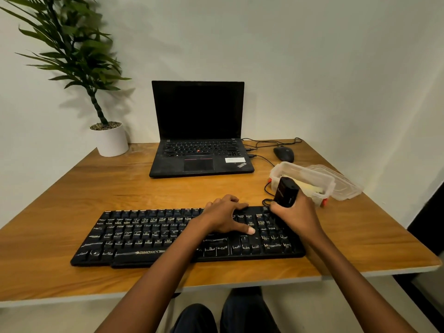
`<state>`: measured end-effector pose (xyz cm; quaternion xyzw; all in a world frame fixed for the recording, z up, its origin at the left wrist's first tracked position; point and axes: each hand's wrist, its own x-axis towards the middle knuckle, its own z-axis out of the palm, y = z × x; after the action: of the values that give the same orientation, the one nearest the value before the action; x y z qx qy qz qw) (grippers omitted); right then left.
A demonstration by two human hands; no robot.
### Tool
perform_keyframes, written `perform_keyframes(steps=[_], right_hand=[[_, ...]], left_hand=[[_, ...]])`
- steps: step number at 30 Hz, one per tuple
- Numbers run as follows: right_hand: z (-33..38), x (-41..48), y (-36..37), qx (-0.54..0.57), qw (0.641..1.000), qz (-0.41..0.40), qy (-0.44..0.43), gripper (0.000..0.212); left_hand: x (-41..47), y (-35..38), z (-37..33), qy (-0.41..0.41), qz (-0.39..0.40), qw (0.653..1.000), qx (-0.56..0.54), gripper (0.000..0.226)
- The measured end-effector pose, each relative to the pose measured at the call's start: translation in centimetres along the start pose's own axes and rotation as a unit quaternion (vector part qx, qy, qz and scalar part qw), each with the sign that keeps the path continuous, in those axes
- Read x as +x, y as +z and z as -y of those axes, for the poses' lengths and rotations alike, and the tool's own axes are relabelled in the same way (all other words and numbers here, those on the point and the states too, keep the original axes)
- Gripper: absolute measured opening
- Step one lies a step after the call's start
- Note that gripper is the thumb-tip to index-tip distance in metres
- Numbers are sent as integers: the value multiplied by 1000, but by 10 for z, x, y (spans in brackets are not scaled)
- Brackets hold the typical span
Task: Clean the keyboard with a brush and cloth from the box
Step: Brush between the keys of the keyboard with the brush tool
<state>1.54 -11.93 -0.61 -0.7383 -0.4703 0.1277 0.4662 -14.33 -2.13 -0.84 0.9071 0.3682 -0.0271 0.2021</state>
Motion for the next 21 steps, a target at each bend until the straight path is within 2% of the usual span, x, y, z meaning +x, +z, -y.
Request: perform_keyframes(steps=[2,3,6,9,11,14,16,19,21], right_hand=[[-2,-4,-4,82,996,18,43,25],[-2,-2,-5,85,995,3,47,28],[-3,3,-5,-10,999,-39,15,40],[-9,-7,-6,45,998,13,34,25],[-9,-11,-9,86,995,19,43,24],[-2,-4,-7,-16,999,-31,-18,33],[0,-7,-4,-39,999,-13,-26,35],[-7,-14,-9,46,998,16,29,25],[-6,-12,-11,80,996,-3,38,26]], left_hand=[[-1,0,0,2,1,1000,1,80],[-1,0,0,4,2,1000,2,80],[0,-1,0,4,4,1000,4,80],[0,0,0,1,1,1000,4,80],[0,0,0,2,1,1000,3,80],[0,0,-1,3,2,1000,7,81],[1,0,-1,1,1,1000,7,81],[1,0,0,2,1,1000,5,81],[1,1,1,4,1,1000,4,81]])
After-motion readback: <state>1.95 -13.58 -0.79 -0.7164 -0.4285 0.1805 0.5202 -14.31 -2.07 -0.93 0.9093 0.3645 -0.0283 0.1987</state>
